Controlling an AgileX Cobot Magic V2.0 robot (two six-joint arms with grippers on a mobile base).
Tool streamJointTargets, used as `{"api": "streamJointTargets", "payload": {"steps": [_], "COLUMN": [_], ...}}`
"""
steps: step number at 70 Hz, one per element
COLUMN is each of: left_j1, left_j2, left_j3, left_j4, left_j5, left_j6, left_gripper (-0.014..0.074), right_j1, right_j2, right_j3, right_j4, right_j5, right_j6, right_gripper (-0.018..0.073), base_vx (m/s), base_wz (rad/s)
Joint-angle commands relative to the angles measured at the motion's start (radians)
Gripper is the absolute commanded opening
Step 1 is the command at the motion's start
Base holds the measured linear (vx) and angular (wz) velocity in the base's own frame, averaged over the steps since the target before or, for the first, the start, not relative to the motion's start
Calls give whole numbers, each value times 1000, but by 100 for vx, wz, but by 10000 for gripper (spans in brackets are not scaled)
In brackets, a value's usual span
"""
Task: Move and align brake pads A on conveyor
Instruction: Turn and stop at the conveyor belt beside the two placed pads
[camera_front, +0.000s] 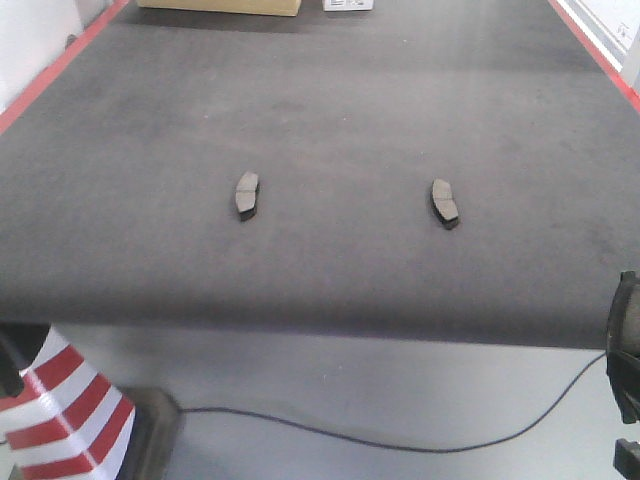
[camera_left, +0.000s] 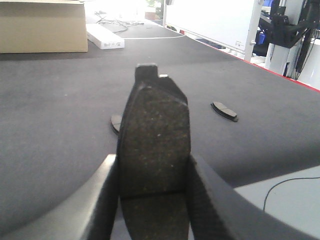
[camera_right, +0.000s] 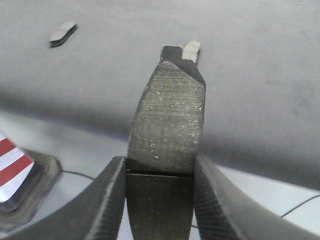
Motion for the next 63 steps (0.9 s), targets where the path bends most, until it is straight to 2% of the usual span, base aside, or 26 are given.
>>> {"api": "streamJointTargets", "payload": {"steps": [1,63], "left_j1": [-4,-4], "left_j2": [5,5], "left_j3": [-28,-28], "left_j4": [-7,-7], "left_j5": [-100,-97], "left_j6": [-1,-1], "left_gripper": [3,3], "right_j1": [-4,-4], "right_j2": [5,5], "right_j3": [-30,-30], "right_j4": [-8,-8], "right_j5": [-86,-86], "right_j6": [-6,-6], "right_gripper": [35,35], "base_vx": [25,21], "base_wz": [-10,-8]}}
